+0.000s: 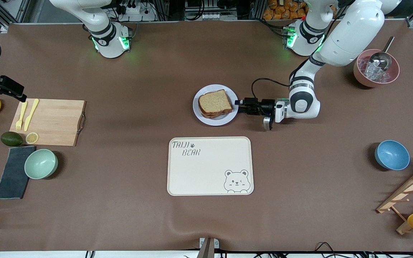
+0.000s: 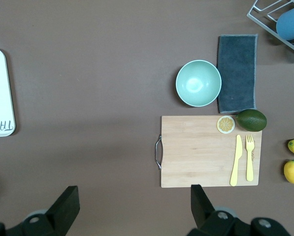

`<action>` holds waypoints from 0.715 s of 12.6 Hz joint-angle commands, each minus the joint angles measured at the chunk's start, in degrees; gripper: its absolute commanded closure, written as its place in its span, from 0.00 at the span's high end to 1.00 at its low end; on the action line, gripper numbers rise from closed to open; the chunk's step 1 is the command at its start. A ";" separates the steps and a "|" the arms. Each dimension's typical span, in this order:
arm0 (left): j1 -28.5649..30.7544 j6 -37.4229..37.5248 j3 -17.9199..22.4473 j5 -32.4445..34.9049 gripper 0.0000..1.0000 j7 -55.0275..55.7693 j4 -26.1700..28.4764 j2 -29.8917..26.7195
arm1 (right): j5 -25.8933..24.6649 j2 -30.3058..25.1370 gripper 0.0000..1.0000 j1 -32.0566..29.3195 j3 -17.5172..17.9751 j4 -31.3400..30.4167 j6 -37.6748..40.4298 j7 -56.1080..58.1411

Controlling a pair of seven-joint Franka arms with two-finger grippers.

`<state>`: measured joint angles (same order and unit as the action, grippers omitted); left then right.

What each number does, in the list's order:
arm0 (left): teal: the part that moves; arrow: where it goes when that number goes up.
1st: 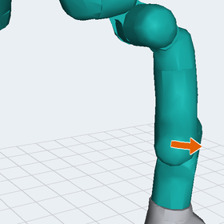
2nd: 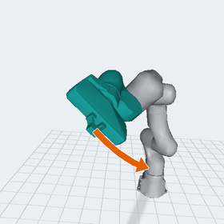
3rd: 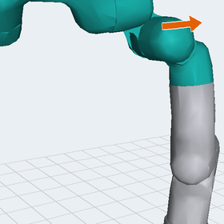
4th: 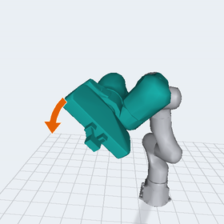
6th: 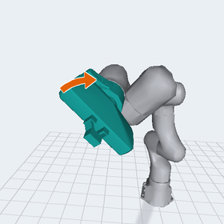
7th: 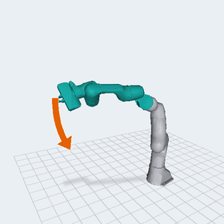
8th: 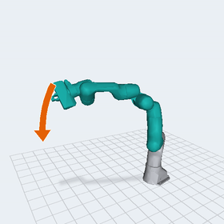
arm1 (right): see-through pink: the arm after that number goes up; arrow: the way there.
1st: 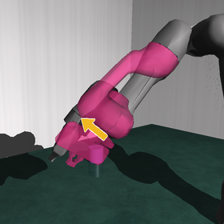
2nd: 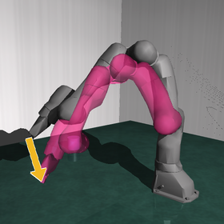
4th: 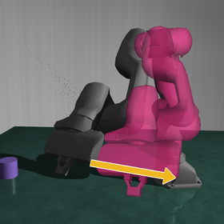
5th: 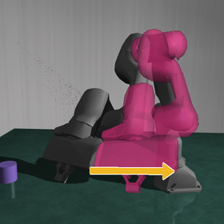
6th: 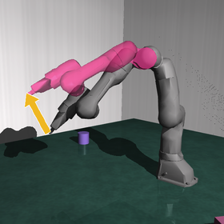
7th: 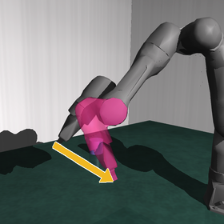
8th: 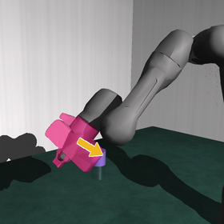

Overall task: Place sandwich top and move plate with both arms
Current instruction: 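Move the left gripper to the white plate rim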

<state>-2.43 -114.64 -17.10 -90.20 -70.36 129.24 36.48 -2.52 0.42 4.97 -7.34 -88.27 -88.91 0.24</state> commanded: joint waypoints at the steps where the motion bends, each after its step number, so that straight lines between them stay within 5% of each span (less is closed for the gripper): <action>1: -0.74 -0.50 -0.21 -2.08 0.82 -2.94 -0.56 1.75 | -1.08 0.37 1.00 0.30 0.05 0.82 0.23 -0.68; 9: -1.61 -0.59 -0.12 -2.08 0.63 -3.03 -2.32 3.07 | -0.90 0.37 1.00 0.30 0.05 0.82 -0.92 -1.12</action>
<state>-3.11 -114.67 -17.14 -90.47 -71.34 128.13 37.92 -2.52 0.42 4.97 -7.33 -88.27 -89.92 0.21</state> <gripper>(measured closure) 0.322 0.000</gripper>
